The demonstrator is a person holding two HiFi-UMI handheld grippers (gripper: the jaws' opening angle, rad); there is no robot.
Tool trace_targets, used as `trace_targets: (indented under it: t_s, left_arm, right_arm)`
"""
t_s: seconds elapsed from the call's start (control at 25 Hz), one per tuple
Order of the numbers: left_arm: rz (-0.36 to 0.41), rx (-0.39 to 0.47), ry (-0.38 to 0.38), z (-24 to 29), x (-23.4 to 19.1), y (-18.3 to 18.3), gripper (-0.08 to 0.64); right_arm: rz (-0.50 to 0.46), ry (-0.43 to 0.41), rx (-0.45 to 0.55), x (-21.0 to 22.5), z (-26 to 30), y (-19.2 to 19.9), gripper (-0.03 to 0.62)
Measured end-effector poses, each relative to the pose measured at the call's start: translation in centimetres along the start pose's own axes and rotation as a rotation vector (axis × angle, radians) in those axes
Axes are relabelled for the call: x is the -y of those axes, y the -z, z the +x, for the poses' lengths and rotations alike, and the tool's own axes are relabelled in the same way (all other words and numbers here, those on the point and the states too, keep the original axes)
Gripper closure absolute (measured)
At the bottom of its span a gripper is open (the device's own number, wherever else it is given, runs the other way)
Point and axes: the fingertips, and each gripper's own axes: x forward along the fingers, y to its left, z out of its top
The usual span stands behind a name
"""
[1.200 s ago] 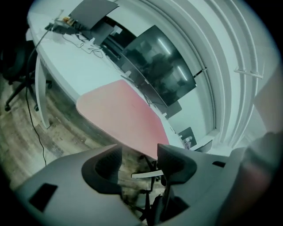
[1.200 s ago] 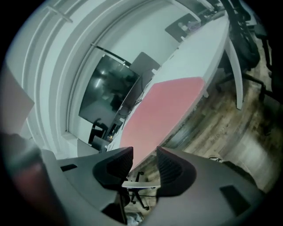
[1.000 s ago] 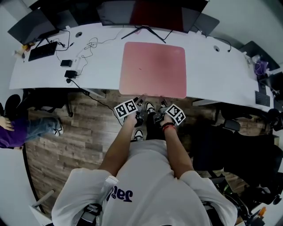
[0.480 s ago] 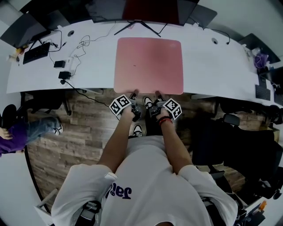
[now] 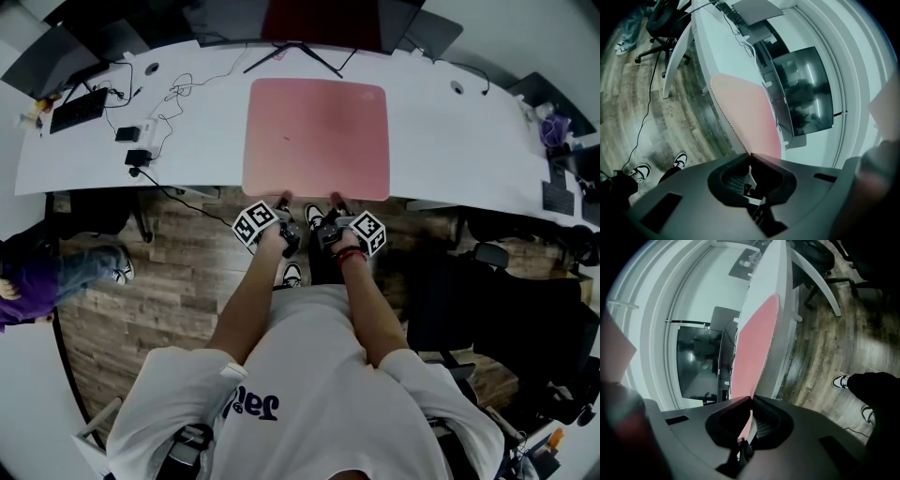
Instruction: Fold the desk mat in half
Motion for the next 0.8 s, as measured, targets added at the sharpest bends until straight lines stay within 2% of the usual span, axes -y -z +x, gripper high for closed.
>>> trace_targets:
  t_s: [0.16, 0.8]
  left_arm:
    - [-0.014, 0.009, 0.017, -0.2, 0.6, -0.2, 0.529]
    - [0.014, 0.010, 0.115, 0.1, 4.3, -2.0, 0.531]
  right_arm:
    - [-0.006, -0.003, -0.003, -0.3, 0.1, -0.1, 0.565]
    - [-0.008, -0.064, 0.033, -3.7, 1.4, -1.4, 0.565]
